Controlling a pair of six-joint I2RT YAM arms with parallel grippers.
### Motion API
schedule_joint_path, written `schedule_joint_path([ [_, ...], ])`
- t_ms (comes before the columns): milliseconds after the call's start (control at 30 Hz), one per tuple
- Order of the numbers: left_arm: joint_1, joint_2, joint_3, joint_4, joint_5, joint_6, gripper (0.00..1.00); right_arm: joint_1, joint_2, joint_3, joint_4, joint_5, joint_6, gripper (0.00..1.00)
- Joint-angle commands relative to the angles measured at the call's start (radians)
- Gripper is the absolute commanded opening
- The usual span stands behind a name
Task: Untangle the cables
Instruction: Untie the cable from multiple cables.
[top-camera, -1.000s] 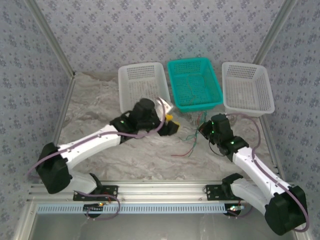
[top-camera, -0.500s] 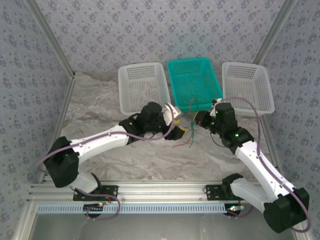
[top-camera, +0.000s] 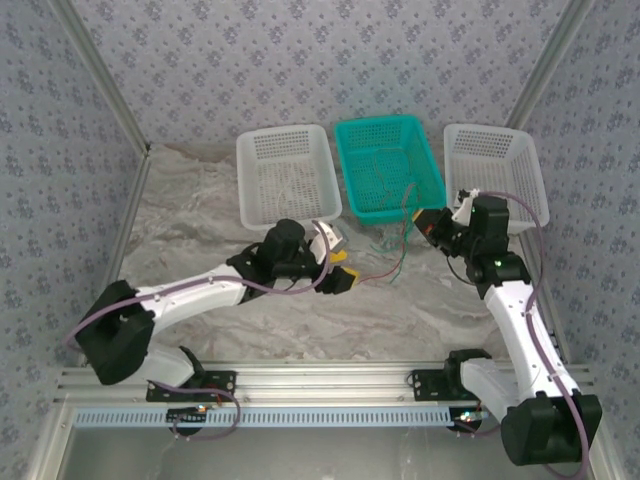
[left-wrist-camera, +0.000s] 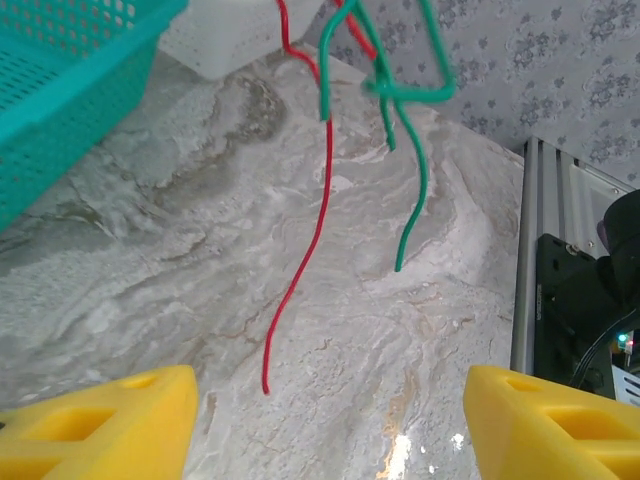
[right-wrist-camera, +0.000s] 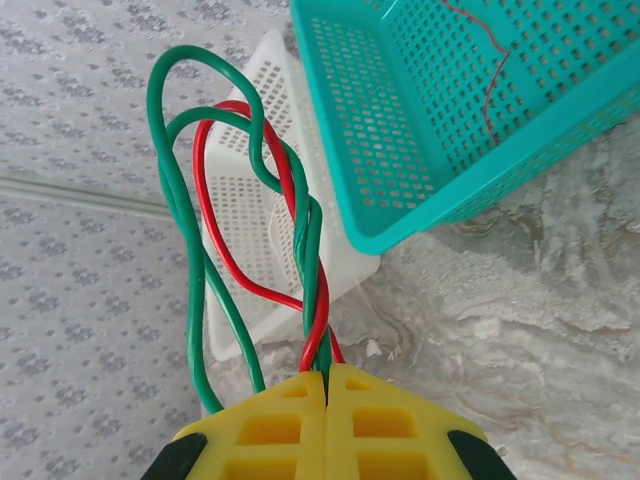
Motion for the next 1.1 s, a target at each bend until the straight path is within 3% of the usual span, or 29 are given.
schedule_joint_path([
  [0,-0.006,0.069,0.013,0.101,0.057,-0.037,0.71,-0.007,0.001,0.059,0.009,-0.082,0.043,0.0],
  [300,-0.005,0.258,0.115,0.176,0.157,-0.085,0.7,-0.006,-0.019,0.07,0.018,-0.093,0.083,0.0],
  [467,-0.008,0.321,0.159,0.132,0.183,-0.08,0.55,-0.007,-0.026,0.084,-0.002,-0.073,0.075,0.0],
  [733,-0.008,0.354,0.164,0.158,0.176,-0.099,0.52,-0.006,-0.014,0.101,0.009,-0.075,0.082,0.0],
  [867,-0.008,0.358,0.167,0.161,0.173,-0.101,0.36,-0.007,-0.013,0.103,0.011,-0.072,0.08,0.0],
  [1033,-0.007,0.335,0.15,0.169,0.133,-0.105,0.0,-0.006,-0.009,0.097,0.001,-0.068,0.073,0.0],
  [1067,-0.007,0.322,0.139,0.172,0.097,-0.109,0.0,-0.007,-0.012,0.097,-0.002,-0.067,0.071,0.0],
])
